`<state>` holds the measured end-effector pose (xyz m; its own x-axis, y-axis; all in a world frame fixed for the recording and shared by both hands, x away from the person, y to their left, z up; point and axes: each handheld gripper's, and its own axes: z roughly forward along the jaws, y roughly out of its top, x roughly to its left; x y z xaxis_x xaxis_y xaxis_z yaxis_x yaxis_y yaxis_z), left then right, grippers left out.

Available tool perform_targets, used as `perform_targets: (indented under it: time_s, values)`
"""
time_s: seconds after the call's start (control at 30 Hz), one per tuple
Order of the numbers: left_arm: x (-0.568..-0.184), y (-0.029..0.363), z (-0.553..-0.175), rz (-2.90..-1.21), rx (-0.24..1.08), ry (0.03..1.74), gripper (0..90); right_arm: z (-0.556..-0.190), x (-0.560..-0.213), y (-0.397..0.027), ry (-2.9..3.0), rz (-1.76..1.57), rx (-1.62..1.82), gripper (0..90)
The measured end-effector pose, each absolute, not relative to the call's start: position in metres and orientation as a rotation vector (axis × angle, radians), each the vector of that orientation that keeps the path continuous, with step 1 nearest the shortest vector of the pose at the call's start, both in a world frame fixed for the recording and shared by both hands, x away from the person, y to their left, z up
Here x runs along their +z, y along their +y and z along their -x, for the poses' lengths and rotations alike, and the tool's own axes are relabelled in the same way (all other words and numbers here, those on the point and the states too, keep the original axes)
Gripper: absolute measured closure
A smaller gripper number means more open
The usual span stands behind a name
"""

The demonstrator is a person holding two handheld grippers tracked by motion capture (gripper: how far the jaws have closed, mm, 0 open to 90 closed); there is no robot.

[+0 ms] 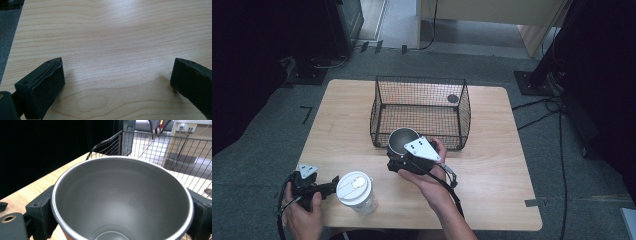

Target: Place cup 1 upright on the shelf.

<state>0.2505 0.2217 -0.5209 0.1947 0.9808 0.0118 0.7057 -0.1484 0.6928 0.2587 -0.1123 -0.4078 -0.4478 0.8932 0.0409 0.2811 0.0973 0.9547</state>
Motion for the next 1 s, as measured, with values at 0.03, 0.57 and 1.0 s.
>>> perform_targets:
  time_s: [0.03, 0.57, 1.0]
  values:
    - [-0.521, 0.222, -0.251, -1.921, 0.645, 1.570, 0.0, -0.259, -0.406, -0.112, 1.799, -1.146, 1.366, 7.0]
    - [-0.521, 0.222, -0.251, -1.922, 0.646, 1.569, 0.0, -0.270, -0.378, -0.117, 1.733, -1.118, 1.380, 7.0]
    - [-0.521, 0.222, -0.251, -1.922, 0.646, 1.569, 0.0, -0.279, -0.372, -0.120, 1.620, -1.063, 1.477, 6.9]
